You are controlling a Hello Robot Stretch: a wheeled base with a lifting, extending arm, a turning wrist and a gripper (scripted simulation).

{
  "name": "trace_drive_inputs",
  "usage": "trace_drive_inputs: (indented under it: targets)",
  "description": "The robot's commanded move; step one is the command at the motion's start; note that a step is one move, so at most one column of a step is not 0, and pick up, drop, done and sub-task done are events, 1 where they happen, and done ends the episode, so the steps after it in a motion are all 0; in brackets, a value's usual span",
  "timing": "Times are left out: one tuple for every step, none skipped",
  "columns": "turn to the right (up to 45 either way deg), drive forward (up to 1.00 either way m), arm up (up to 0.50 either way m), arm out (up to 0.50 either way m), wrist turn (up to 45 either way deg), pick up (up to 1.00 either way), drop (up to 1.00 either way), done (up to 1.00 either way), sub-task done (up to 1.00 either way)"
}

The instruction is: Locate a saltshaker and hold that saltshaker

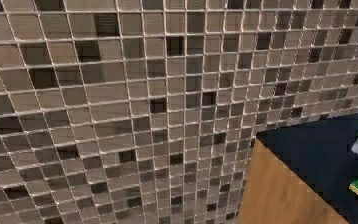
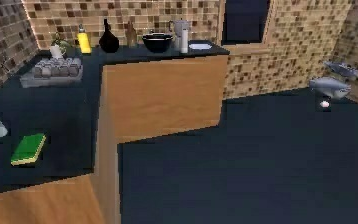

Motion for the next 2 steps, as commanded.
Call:
trace_drive_inputs:
  targets:
    - [45.0,0.0,0.0,0.0,0.0,0.0,0.0,0.0,0.0]
    - [45.0,0.0,0.0,0.0,0.0,0.0,0.0,0.0,0.0]
